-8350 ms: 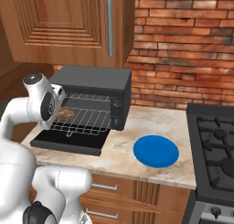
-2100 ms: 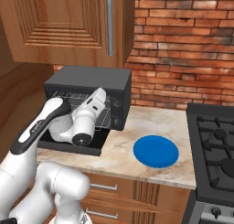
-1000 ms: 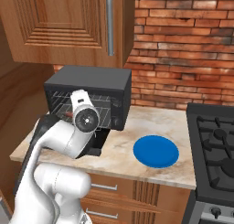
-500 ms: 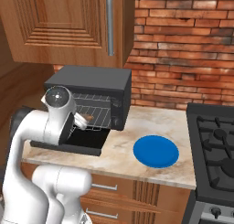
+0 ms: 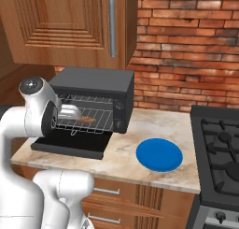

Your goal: Pull the toaster oven rack outwards. Pick up the baguette from the plate and place it on the toaster oven rack. Close the toaster oven door fully and set the temperature to the lowest setting.

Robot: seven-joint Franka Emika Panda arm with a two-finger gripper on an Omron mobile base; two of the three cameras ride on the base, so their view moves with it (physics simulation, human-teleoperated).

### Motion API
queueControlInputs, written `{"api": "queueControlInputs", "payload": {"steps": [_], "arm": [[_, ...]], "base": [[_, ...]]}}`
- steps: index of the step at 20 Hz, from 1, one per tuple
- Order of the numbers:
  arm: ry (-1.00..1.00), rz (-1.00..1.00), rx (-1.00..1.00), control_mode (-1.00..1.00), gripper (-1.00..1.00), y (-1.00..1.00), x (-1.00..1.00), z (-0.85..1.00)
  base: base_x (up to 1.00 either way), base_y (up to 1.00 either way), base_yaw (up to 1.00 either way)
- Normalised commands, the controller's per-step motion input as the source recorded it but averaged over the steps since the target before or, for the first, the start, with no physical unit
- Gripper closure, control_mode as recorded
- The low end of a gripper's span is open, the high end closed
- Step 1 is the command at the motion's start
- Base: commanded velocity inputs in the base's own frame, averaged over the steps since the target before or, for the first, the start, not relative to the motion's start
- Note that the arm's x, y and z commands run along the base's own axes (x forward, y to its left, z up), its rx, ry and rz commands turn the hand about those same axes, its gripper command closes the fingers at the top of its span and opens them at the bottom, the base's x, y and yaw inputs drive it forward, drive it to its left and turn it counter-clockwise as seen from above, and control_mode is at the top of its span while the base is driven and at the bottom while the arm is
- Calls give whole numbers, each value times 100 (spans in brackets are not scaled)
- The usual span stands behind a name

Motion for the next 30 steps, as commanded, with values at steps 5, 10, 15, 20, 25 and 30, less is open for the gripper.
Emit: {"api": "queueControlInputs", "payload": {"steps": [5,10,15,20,25,30], "arm": [[0,13,-20,-100,-100,10,-7,-27],[0,-2,0,-100,-100,0,-4,-34],[3,-15,9,-100,-100,0,0,-40],[0,-17,9,-100,-100,0,0,-18],[0,-11,1,-100,-100,3,0,-2],[0,-3,0,-100,-100,17,0,0]], "base": [[0,0,0],[0,0,0],[0,0,0],[0,0,0],[0,0,0],[0,0,0]]}}
